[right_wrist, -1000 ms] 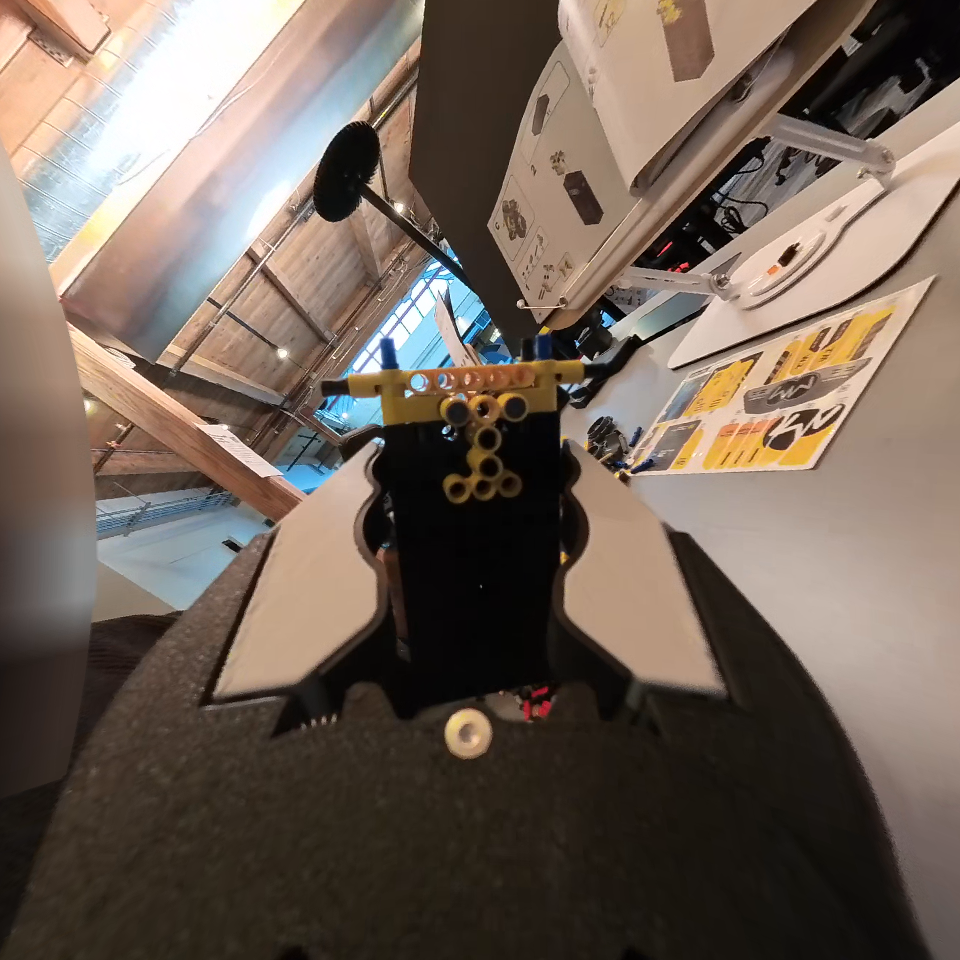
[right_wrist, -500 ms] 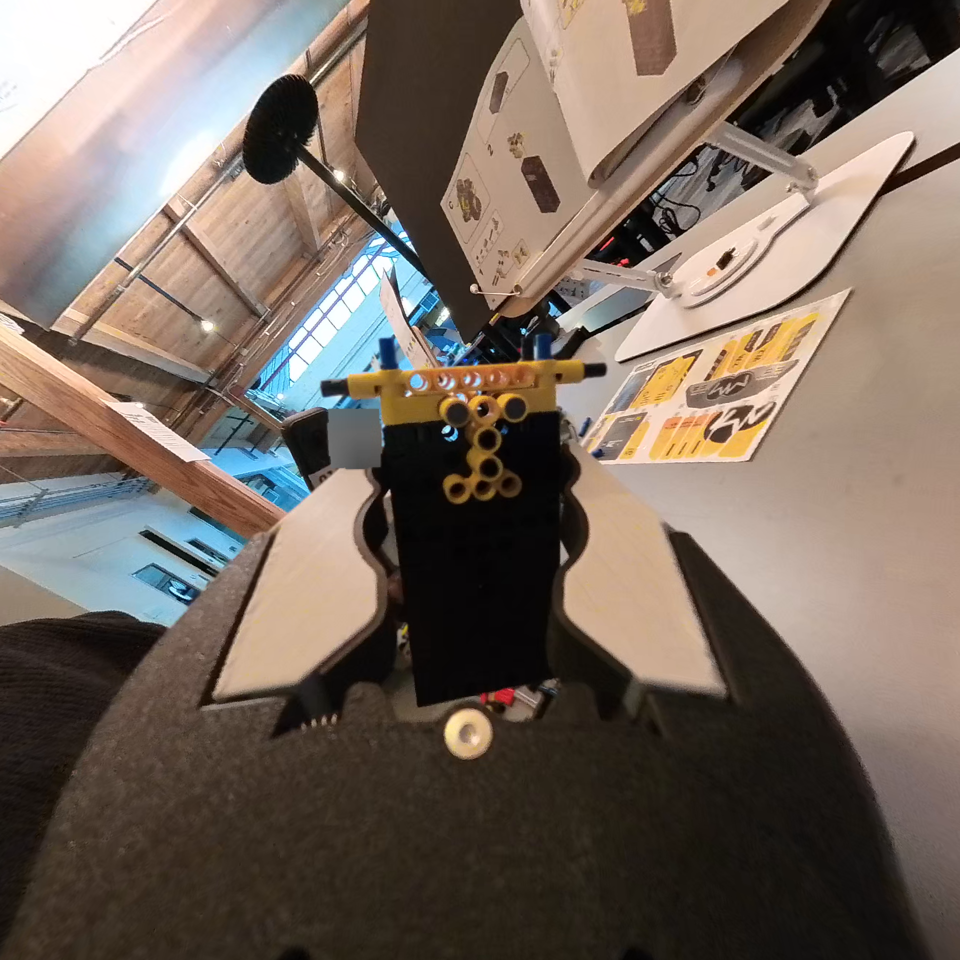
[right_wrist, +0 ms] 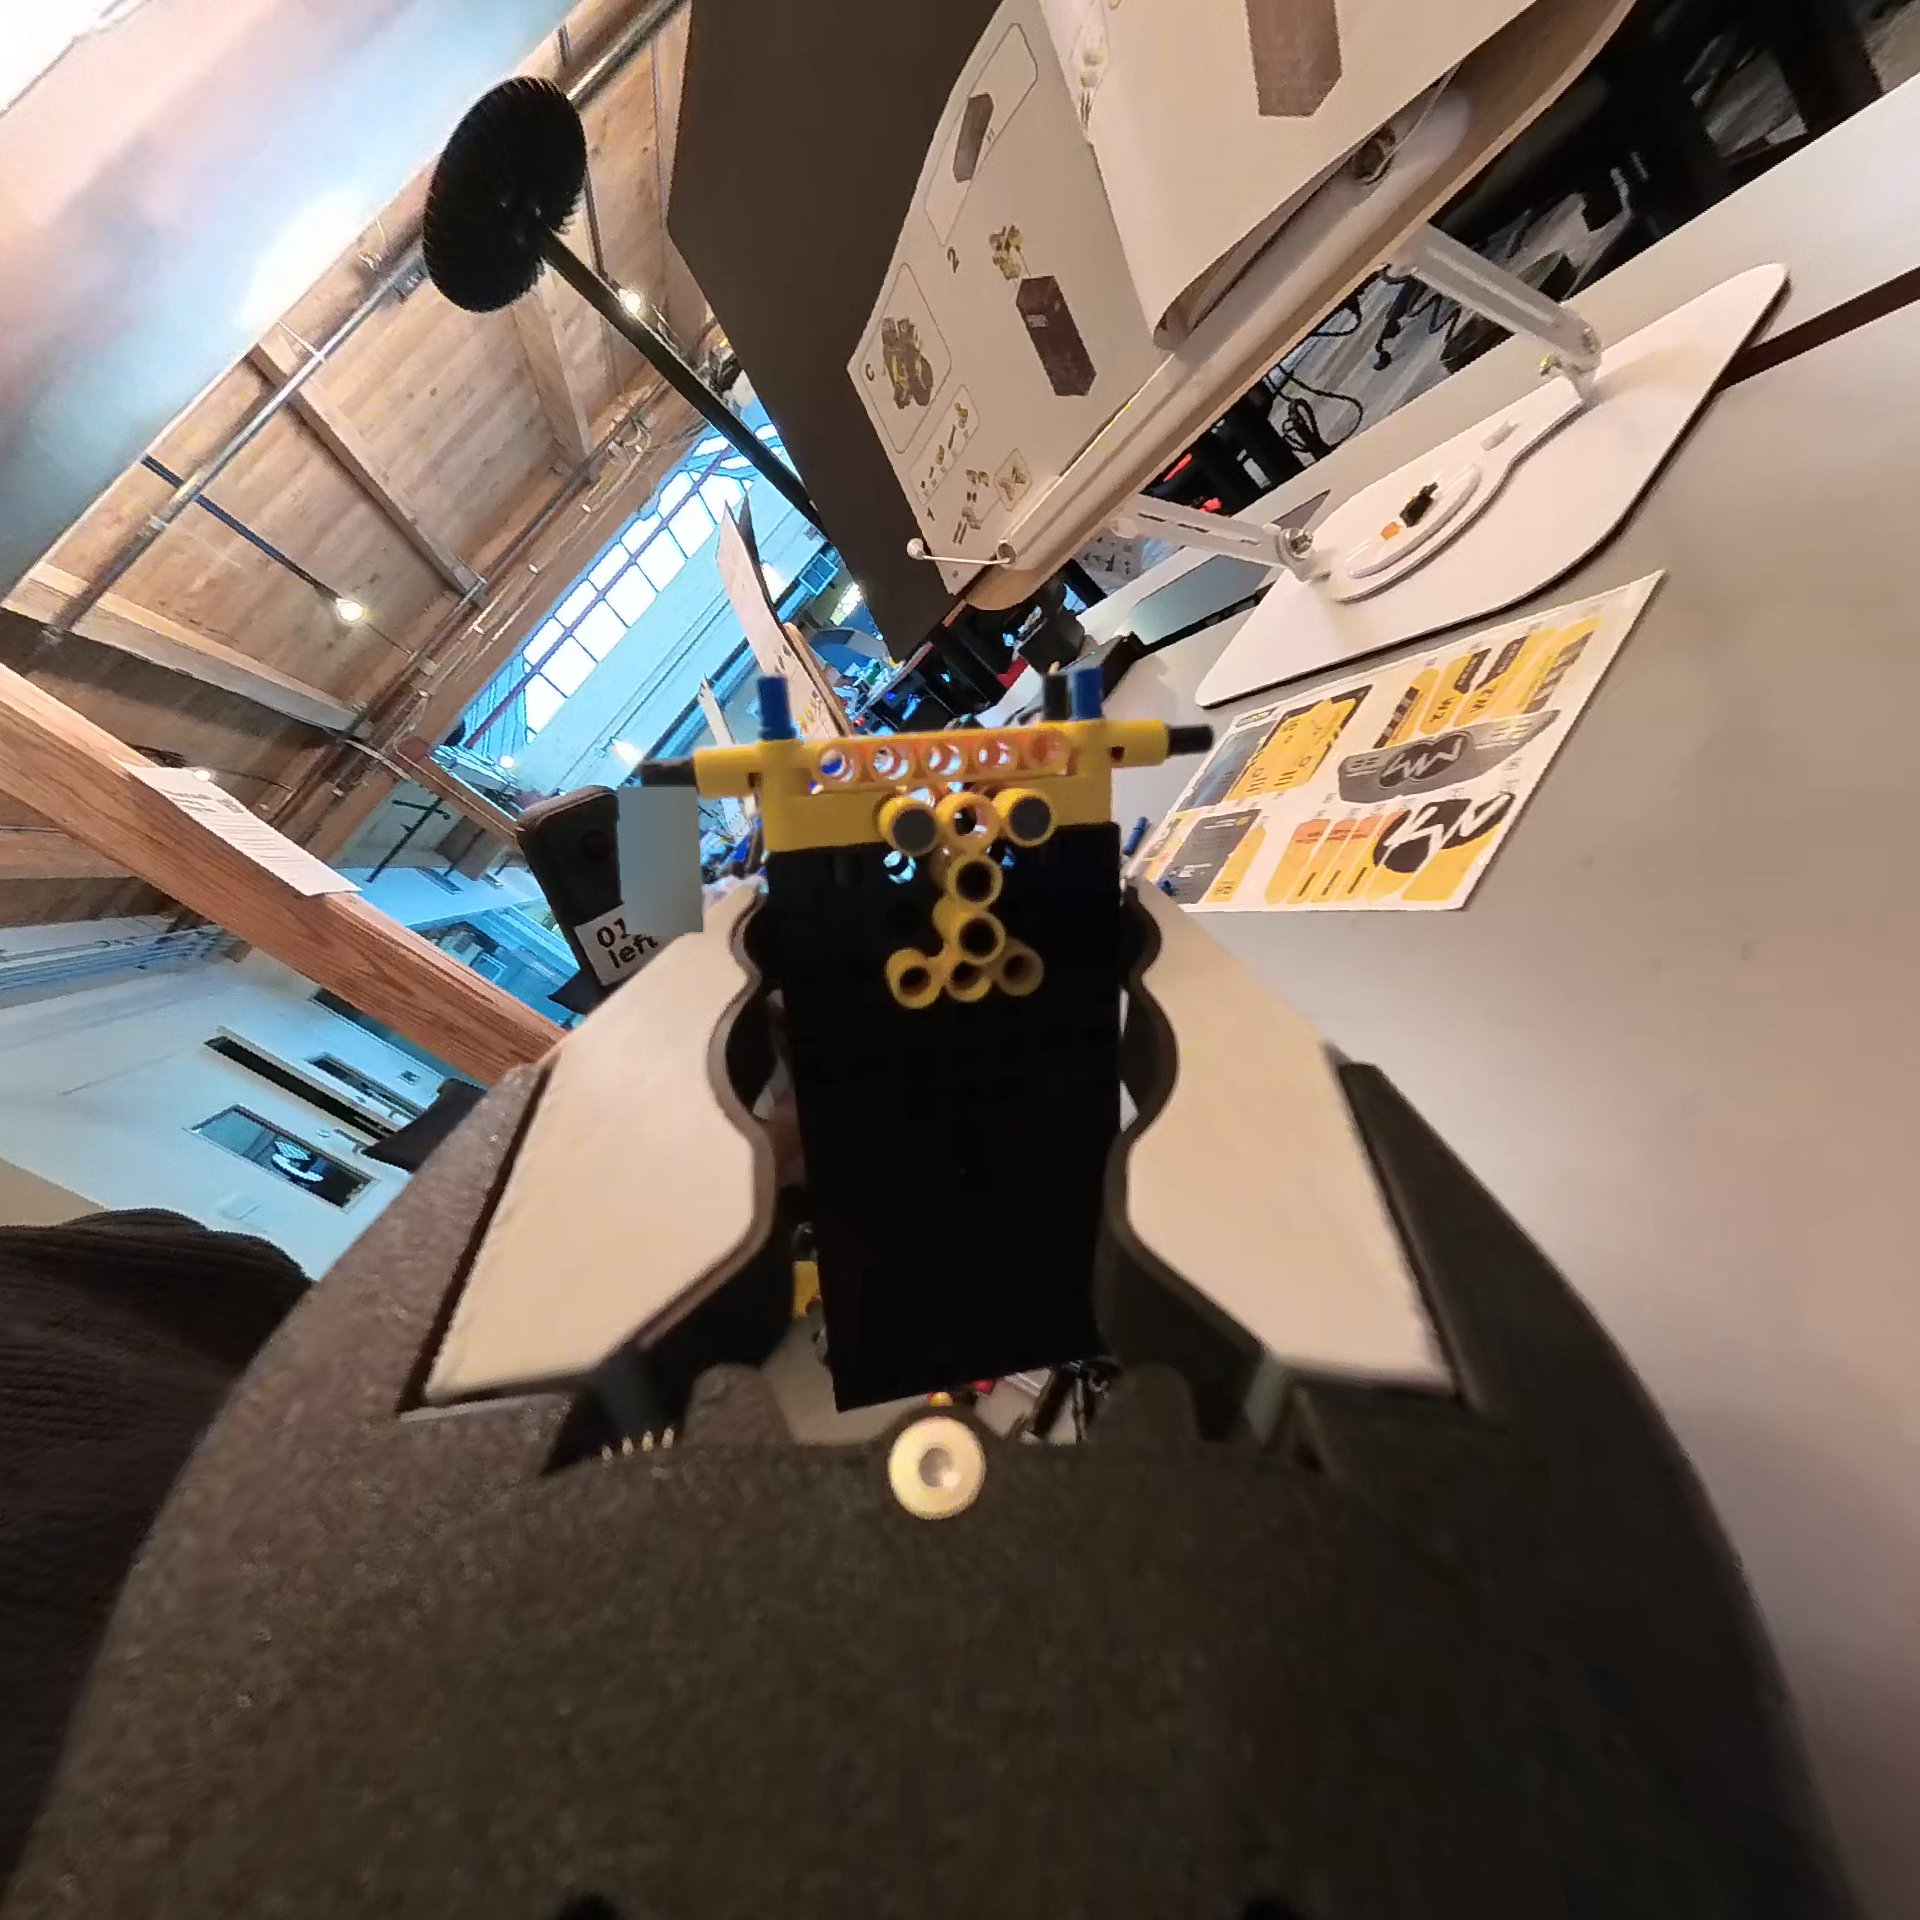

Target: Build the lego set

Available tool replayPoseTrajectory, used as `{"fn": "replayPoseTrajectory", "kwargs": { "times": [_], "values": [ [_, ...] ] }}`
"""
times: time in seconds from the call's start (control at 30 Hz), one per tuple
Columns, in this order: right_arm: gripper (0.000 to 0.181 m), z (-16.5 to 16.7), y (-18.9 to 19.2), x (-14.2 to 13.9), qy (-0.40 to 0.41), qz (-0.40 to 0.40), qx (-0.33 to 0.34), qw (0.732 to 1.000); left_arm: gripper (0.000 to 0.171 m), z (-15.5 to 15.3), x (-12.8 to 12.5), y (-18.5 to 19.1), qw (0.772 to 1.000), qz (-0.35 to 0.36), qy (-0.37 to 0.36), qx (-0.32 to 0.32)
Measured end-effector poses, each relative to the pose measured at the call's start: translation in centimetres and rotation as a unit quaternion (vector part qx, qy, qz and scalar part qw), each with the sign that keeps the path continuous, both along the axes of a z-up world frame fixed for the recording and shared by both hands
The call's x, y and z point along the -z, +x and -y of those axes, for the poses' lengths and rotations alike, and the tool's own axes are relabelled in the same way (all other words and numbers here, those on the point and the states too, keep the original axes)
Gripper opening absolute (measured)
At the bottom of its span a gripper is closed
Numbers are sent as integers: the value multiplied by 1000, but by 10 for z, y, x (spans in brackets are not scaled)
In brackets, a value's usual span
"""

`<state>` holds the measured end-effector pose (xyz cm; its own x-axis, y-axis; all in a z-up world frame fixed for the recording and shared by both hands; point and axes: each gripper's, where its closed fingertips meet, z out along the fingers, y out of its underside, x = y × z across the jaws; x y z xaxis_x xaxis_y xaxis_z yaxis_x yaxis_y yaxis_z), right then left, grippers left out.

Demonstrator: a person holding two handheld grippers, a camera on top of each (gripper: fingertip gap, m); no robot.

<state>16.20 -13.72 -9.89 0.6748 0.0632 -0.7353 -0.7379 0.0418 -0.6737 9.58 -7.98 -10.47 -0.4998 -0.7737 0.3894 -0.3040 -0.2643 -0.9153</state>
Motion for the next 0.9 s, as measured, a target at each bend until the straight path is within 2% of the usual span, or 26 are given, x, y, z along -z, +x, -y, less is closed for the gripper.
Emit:
{"fn": "replayPoseTrajectory", "kwargs": {
  "times": [0.23, 0.5, 0.9],
  "values": [
    [65, -2, 3, 11, -61, 74, 34, 995, 28, 1, 1, 0, 1000, -2, 1, 1],
    [65, -6, 4, 24, -142, 197, 72, 967, 28, 1, 3, 1, 1000, -5, 2, 1],
    [65, -6, 2, 18, -148, 248, 84, 954, 29, 2, 7, 2, 1000, -11, 3, 3]
  ]
}}
